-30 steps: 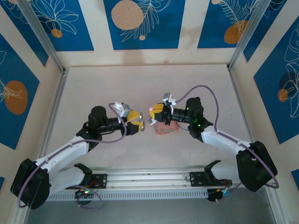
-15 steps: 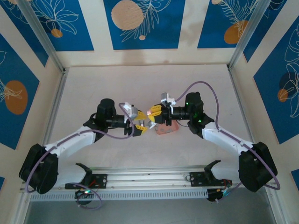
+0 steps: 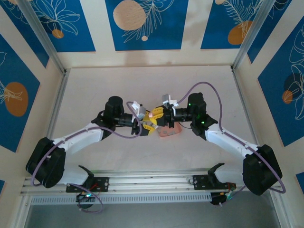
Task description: Load the staples into the stapler
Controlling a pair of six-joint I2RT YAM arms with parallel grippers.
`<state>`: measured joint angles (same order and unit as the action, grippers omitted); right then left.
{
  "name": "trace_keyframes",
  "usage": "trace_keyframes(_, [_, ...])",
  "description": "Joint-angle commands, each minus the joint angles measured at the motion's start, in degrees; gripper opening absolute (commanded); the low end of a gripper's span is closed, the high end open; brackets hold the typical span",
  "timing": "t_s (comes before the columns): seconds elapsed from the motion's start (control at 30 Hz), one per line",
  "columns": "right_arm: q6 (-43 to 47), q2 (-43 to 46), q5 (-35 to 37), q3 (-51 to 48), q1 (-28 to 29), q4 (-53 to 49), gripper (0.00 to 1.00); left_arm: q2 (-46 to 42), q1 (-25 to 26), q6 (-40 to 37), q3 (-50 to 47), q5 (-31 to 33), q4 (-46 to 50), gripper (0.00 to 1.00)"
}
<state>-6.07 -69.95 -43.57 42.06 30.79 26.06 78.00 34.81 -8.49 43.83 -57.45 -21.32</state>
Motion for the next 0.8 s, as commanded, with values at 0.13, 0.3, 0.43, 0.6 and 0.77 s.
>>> trace_keyframes(0.13, [0.73,-0.33,-0.94,1.99,0.63,-0.48,0.06,2.37,1.4,2.95,2.21,-2.28,-6.36,0.46])
trace_keyframes(0.3, [0.88,-0.36,-0.48,2.06,0.87,-0.99,0.06,2.89,1.74,3.96,2.31,-2.56,-7.54,0.37])
trace_keyframes(0.43, [1.13,-0.02,0.09,1.81,0.77,-1.28,0.07,2.28,1.73,4.86,2.13,-1.38,-7.51,0.27])
trace_keyframes(0.6, [-0.12,2.0,5.97,0.52,0.78,-2.66,0.34,0.75,1.67,8.68,1.37,4.69,-5.88,0.23])
trace_keyframes(0.77, [-3.29,6.82,18.42,-3.53,0.77,-1.95,0.49,-1.27,1.67,16.68,-0.25,19.31,0.0,0.18])
